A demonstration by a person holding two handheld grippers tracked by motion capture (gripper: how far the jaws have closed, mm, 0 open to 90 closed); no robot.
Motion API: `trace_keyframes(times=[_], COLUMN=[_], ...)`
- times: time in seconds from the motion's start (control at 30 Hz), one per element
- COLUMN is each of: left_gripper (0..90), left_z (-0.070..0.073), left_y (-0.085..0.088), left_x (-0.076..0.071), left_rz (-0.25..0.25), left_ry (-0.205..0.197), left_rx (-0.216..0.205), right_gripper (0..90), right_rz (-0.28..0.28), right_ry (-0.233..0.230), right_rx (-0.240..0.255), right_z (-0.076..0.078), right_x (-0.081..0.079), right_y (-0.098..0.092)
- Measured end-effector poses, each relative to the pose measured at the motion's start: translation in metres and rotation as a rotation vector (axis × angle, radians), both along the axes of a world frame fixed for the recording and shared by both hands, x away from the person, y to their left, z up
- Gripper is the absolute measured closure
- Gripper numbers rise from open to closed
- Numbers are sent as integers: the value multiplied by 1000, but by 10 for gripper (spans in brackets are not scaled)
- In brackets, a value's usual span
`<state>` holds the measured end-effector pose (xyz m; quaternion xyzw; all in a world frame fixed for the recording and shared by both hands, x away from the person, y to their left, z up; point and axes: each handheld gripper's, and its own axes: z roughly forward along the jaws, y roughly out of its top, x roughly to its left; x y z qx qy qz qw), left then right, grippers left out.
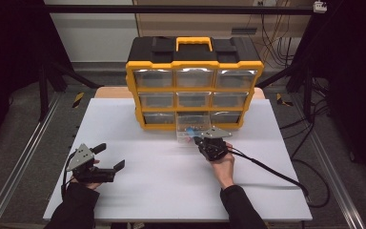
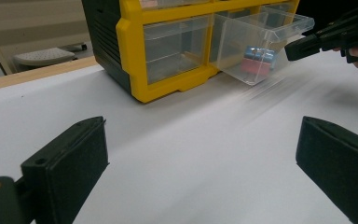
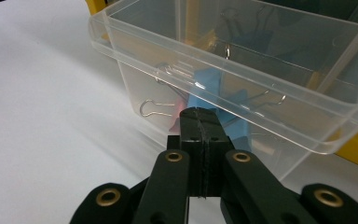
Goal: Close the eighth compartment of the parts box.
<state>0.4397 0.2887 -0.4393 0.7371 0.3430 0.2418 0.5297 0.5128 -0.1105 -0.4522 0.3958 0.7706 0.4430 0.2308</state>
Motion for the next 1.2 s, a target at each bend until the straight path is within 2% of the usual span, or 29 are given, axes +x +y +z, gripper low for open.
trace_keyframes(times=[0.03,0.07,0.17,0.43,0.47,0.6,0.63,0.67,0.7,0.73,0.83,0.93,1.0,1.13,1.2], left_gripper=[13,13,13,13,13,13,13,13,13,13,13,13,13,13,13], left_z=[0,0,0,0,0,0,0,0,0,0,0,0,0,0,0], left_y=[0,0,0,0,0,0,0,0,0,0,0,1,0,0,0], left_x=[0,0,0,0,0,0,0,0,0,0,0,0,0,0,0], left_rz=[0,0,0,1,1,0,1,0,0,0,0,0,0,0,-1], left_ry=[0,0,-2,0,0,0,0,0,0,-1,-2,-2,-3,-2,-2], left_rx=[0,0,0,1,1,1,1,0,1,1,1,0,1,1,1], right_gripper=[900,900,900,900,900,900,900,900,900,900,900,900,900,900,900], right_rz=[-3,5,-5,-13,-20,-17,-25,-19,-35,-31,-44,-42,-55,-52,-62], right_ry=[7,-10,-5,-13,-5,-21,-7,-28,-12,-22,-10,-22,-14,-31,-19], right_rx=[1,-10,5,-9,2,-21,-10,-32,-18,-27,-20,-23,-13,-30,-17], right_z=[0,0,-1,0,0,0,1,0,0,0,0,-1,-1,-1,-1], right_x=[0,2,4,13,13,19,20,23,23,25,29,33,35,40,41], right_y=[1,0,1,-1,-1,-1,0,0,2,1,3,3,4,4,5])
